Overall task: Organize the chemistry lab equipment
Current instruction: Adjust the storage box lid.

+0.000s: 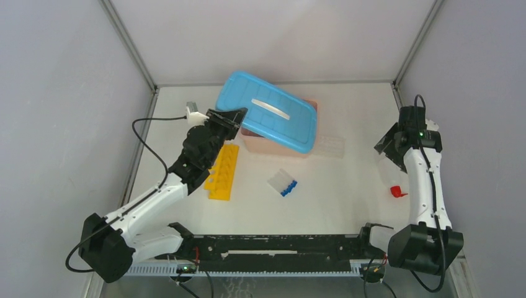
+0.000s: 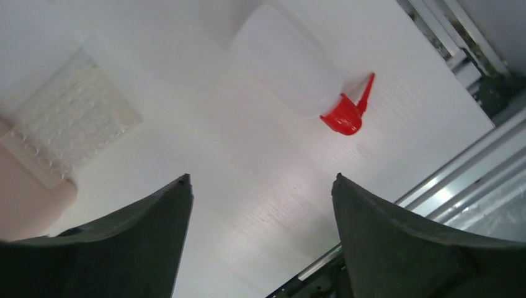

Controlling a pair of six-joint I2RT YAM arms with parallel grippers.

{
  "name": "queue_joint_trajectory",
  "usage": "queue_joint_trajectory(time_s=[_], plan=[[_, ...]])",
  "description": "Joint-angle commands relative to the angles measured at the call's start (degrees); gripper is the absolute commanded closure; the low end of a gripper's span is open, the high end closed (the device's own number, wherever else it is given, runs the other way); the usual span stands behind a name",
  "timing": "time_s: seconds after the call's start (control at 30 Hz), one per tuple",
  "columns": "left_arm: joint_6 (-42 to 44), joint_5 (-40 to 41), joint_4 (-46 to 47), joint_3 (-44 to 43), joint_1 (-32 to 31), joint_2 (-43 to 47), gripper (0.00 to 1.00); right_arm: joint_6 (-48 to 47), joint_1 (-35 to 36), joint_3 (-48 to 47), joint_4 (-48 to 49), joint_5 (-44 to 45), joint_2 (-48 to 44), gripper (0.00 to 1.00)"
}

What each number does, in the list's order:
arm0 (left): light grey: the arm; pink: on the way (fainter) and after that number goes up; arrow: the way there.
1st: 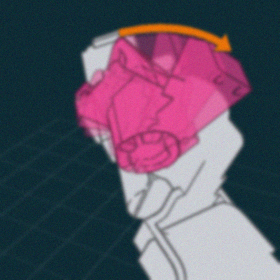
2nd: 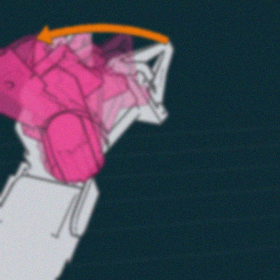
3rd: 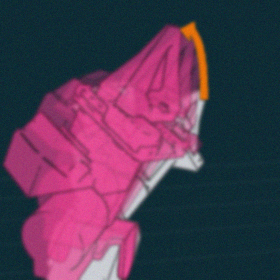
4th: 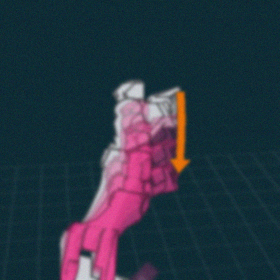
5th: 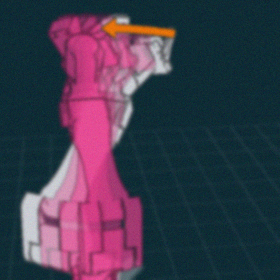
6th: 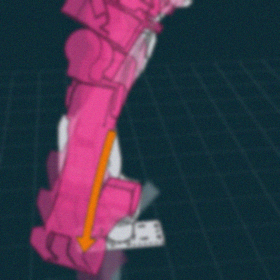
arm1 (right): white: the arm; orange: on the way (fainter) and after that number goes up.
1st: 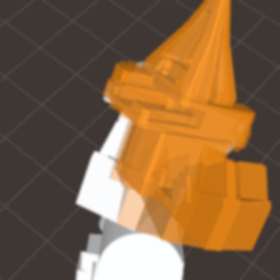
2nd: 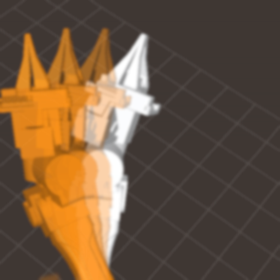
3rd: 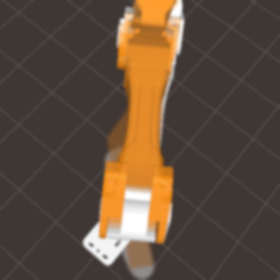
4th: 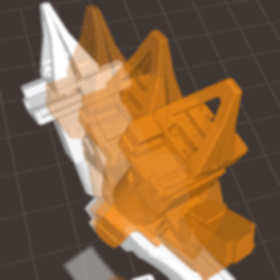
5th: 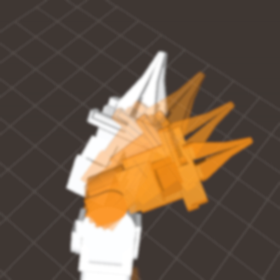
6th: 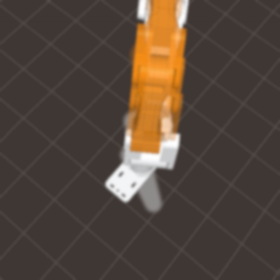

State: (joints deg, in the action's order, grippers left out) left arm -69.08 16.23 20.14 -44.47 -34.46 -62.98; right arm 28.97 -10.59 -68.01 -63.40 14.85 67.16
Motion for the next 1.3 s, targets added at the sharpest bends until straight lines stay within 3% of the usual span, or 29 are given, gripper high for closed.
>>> queue_joint_trajectory(time_s=[0.0,0.27,0.77,1.27], plan=[[1.9,-0.7,0.5,-4.3,0.2,4.7,1.00,-7.5,-2.0,1.7,1.1,1.3,-1.1,0.01],[2.6,-0.2,-0.4,-2.3,0.2,8.2,1.00,-11.6,-6.5,6.1,9.7,-5.1,1.1,0.00],[-3.0,-3.7,9.2,2.1,0.4,7.1,1.00,-18.2,-7.0,5.8,12.9,3.0,11.5,0.00],[-4.5,-4.8,10.7,3.2,0.4,8.2,1.00,-21.1,-7.1,7.3,12.9,2.8,14.8,0.01]])
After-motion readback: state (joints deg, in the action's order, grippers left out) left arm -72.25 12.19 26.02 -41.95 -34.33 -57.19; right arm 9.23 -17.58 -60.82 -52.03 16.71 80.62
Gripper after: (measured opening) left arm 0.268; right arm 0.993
